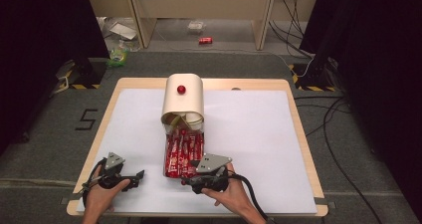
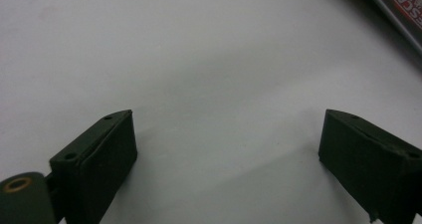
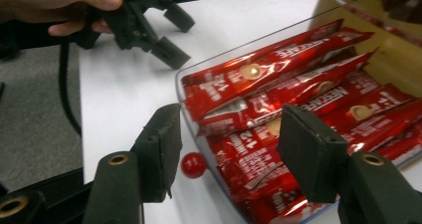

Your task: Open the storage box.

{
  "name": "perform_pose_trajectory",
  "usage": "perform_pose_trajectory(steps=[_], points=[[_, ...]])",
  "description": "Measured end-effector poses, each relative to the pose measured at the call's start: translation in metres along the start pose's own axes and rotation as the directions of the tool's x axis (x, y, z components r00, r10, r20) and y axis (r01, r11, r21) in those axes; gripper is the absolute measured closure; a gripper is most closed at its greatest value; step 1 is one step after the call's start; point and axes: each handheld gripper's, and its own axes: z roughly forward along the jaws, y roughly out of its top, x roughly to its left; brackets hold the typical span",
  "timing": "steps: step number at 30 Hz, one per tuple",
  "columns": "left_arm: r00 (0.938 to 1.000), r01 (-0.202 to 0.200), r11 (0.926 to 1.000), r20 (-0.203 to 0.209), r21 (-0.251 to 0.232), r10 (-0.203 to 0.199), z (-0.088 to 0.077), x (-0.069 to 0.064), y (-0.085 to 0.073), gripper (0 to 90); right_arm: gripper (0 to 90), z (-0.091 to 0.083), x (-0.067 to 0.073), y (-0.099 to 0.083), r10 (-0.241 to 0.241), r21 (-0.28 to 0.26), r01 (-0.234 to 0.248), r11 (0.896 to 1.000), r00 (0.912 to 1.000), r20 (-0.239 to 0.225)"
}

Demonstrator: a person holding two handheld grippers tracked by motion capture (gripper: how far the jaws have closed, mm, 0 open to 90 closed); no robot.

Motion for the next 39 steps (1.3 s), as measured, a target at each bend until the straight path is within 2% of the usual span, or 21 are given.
perform_pose_trajectory(steps=[7,12,23,35,39], points=[[1.0000,0.002,1.0000,0.000,-0.002,-0.002,0.000,0.000,0.000,7.4,42.0,0.004,-0.004,0.005,0.020,-0.012,-0.019,1.000,0.9994,0.029],[1.0000,0.000,1.0000,-0.001,0.000,0.000,0.000,0.000,0.000,7.3,39.3,0.010,-0.006,0.012,0.076,-0.024,-0.075,0.997,0.9961,0.043],[1.0000,-0.001,1.0000,-0.001,0.001,0.001,0.000,0.000,0.000,7.3,39.7,0.017,-0.014,0.019,0.129,-0.045,-0.127,0.991,0.9900,0.057],[1.0000,-0.001,1.0000,0.000,0.001,0.001,0.000,0.000,0.000,7.3,41.6,0.024,-0.019,0.026,0.138,-0.044,-0.136,0.990,0.9878,0.071],[1.0000,0.000,1.0000,0.000,0.000,0.000,0.000,0.000,0.000,7.3,42.1,0.028,-0.019,0.028,0.128,-0.037,-0.125,0.991,0.9893,0.071]])
